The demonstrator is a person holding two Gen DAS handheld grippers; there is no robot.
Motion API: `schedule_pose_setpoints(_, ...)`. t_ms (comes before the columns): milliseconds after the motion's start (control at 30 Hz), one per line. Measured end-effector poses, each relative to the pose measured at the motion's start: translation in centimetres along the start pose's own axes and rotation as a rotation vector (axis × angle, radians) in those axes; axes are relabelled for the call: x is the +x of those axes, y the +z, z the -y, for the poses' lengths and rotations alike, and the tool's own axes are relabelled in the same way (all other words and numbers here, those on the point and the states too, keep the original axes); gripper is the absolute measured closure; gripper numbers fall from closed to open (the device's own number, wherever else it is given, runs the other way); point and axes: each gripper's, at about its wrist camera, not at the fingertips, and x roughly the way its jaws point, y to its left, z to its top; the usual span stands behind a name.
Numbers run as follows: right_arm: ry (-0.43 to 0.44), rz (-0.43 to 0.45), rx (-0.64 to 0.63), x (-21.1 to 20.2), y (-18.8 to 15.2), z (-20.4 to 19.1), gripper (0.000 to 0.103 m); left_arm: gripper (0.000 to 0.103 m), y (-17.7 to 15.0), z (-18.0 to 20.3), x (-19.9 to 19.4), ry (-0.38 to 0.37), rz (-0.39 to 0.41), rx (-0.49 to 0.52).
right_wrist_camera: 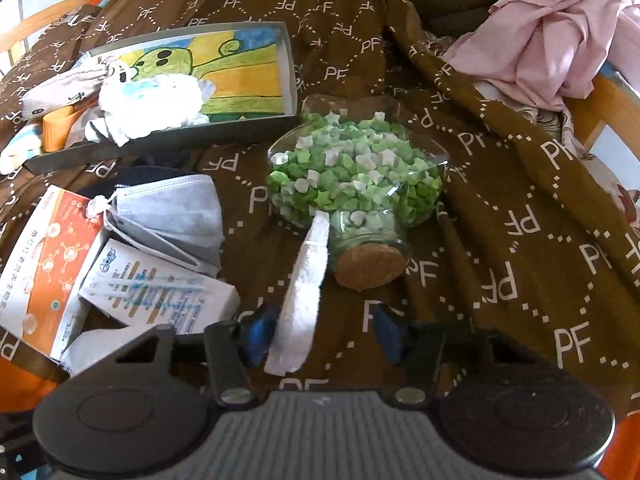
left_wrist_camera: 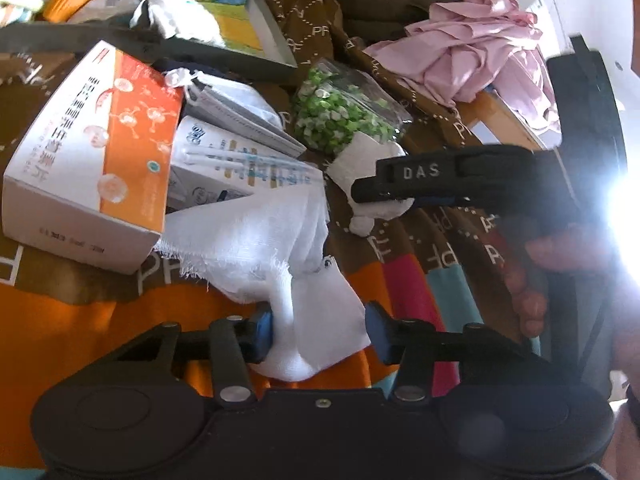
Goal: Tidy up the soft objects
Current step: 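Grasp the white gauze with the left tool while the right tool grasps a white strip, then lift the gauze and white strip and carry them over the tray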
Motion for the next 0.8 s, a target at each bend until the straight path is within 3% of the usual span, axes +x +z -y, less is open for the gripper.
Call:
schedule_pose_setpoints(67,0.018,-0.003,0.012,0.0,0.0,0.1,0.055,0.054,0.0,0.1,0.1,0.003,-0.003,0.006)
schedule_pose_setpoints(233,0.076,-0.011,0.049,-0.2,0.1,0.2,0.079,0.053,0.0,-0.3,0.1,-0.011,-0.005,-0.014)
schedule_pose_setpoints(367,0.09,-0.007,0.055,-0.3,0.1,0.3,0.083,0.069,0.0,-0.7,0.2,0.029,-0.014,-0.02)
schedule_pose_setpoints(500,0.099,-0.001,0.063,-0.4,0.0,0.2,0.086,0.092,0.1,-1.2,0.3,0.037,-0.017,-0.053)
schedule_pose_setpoints(633,0.11,0.008,0.069,-0.7,0.0,0.3,0.088,0.098,0.1,-1.1,-0.1,0.048,0.0,-0.03)
schedule_pose_setpoints(800,0.123,0.043,0.081,-1.6,-0.1,0.5,0.088,0.099,0.2,-0.3,-1.1,0.08,0.08,0.029)
